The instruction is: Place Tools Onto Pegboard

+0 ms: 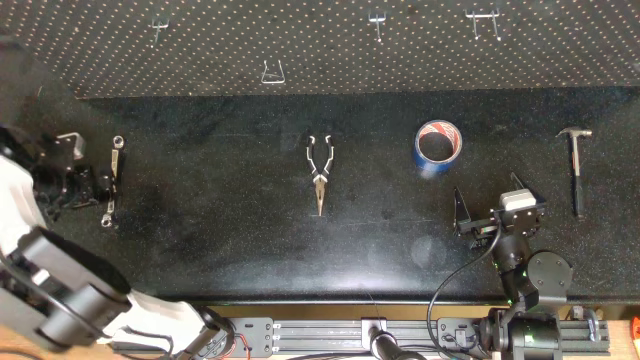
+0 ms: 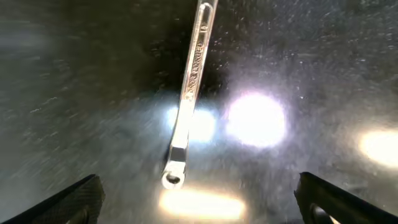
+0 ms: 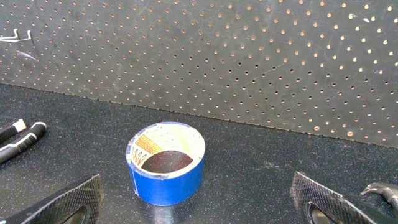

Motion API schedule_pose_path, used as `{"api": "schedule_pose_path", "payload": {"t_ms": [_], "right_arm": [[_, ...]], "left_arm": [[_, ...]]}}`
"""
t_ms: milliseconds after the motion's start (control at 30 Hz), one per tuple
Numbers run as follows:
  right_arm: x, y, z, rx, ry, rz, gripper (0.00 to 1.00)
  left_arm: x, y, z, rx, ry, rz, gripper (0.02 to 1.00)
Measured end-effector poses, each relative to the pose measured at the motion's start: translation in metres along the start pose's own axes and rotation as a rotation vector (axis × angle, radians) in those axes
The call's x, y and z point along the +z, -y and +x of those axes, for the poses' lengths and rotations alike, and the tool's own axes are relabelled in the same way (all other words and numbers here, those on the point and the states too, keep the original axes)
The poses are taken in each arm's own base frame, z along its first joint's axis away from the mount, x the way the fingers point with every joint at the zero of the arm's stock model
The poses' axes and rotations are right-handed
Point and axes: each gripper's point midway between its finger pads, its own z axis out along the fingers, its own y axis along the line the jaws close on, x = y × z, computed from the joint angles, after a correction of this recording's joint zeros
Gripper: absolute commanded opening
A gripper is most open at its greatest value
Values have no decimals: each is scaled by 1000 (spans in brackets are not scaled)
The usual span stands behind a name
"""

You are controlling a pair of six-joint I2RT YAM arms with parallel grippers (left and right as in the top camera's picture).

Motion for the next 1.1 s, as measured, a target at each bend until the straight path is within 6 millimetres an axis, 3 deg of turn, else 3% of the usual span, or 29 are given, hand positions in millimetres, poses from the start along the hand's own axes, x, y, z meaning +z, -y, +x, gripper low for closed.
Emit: {"api": "schedule_pose_path", "payload": {"t_ms": [267, 367, 533, 767, 1100], "right_arm": [[0, 0, 0, -1, 1, 0, 980], [0, 0, 0, -1, 1, 0, 980], [0, 0, 0, -1, 1, 0, 980], [0, 0, 0, -1, 1, 0, 980], [0, 0, 0, -1, 1, 0, 980]], "left_arm": [[54, 8, -27, 77, -104, 51, 1000], [56, 0, -43, 87, -90, 26, 1000], [43, -7, -66, 160, -42, -19, 998], [62, -8, -54, 247, -116, 3, 998], [66, -9, -51, 269, -134, 4, 1000]]}}
